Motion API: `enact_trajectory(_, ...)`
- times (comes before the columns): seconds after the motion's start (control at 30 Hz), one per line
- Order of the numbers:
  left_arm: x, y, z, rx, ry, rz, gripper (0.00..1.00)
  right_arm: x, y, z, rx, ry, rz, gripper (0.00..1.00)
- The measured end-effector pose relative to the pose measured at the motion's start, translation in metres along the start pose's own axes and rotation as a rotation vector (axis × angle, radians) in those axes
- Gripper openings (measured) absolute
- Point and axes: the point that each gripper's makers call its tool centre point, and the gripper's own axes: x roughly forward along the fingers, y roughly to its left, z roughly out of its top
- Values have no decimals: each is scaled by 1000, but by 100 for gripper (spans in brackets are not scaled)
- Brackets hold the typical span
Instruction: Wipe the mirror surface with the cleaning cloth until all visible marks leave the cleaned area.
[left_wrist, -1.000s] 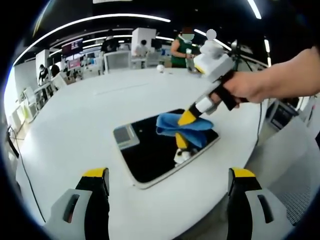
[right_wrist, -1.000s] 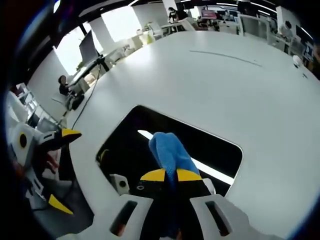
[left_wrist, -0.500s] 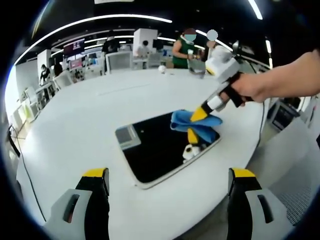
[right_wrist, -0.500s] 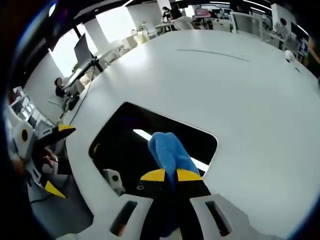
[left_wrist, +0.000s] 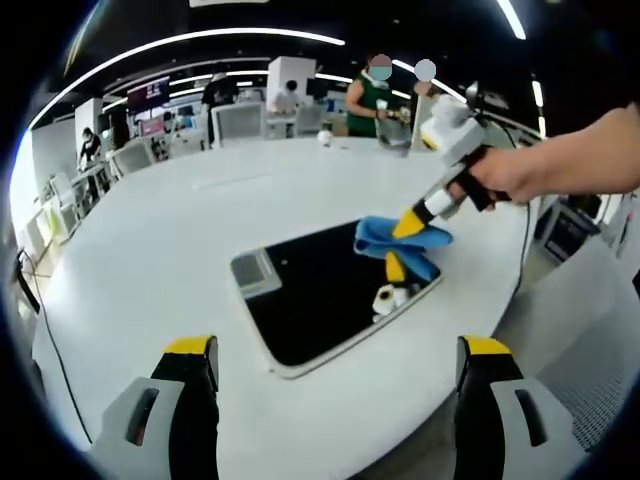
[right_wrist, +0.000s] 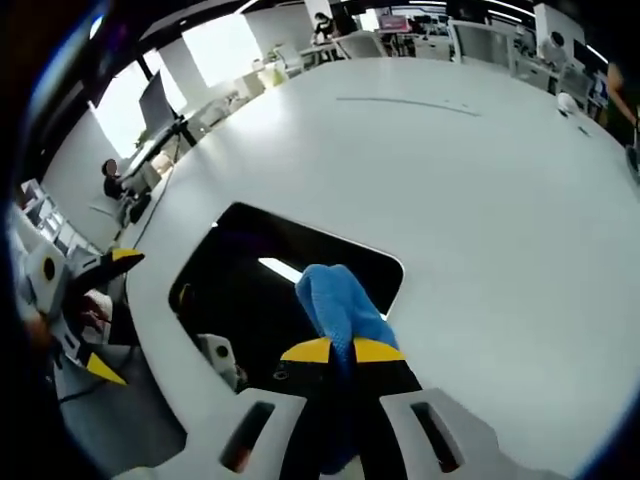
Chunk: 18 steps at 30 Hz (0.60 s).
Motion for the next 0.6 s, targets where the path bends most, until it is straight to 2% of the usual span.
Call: enact_trajectory(0.6, 1, 0, 0, 6, 5, -3, 99, -2, -5, -2, -4, 2, -16, 0)
